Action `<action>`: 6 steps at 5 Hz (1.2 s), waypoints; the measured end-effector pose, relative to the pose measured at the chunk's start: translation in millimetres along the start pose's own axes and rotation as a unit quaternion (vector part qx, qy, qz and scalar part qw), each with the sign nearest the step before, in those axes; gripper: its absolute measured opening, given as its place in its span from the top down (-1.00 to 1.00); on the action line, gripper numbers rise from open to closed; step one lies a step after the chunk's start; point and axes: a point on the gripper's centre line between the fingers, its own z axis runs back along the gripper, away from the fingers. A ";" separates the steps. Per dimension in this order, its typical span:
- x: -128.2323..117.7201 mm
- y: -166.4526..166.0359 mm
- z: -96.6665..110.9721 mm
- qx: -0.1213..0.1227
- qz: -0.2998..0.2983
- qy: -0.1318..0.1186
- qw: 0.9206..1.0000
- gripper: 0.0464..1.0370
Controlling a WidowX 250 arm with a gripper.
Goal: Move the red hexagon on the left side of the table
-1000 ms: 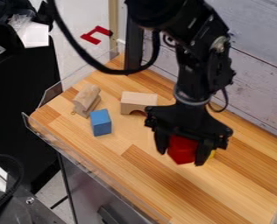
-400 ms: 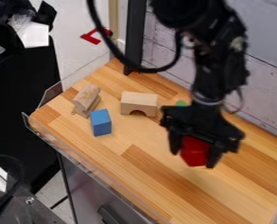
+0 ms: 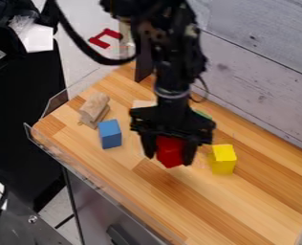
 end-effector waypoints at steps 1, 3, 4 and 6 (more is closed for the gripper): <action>0.2 4.5 0.8 0.002 0.004 0.005 1.000 -0.45; 8.1 8.3 -15.2 0.036 -0.004 0.039 0.999 -0.45; 8.6 11.6 -25.8 0.059 -0.002 0.048 0.997 -0.45; 8.6 14.3 -35.7 0.050 0.014 0.057 0.997 -0.45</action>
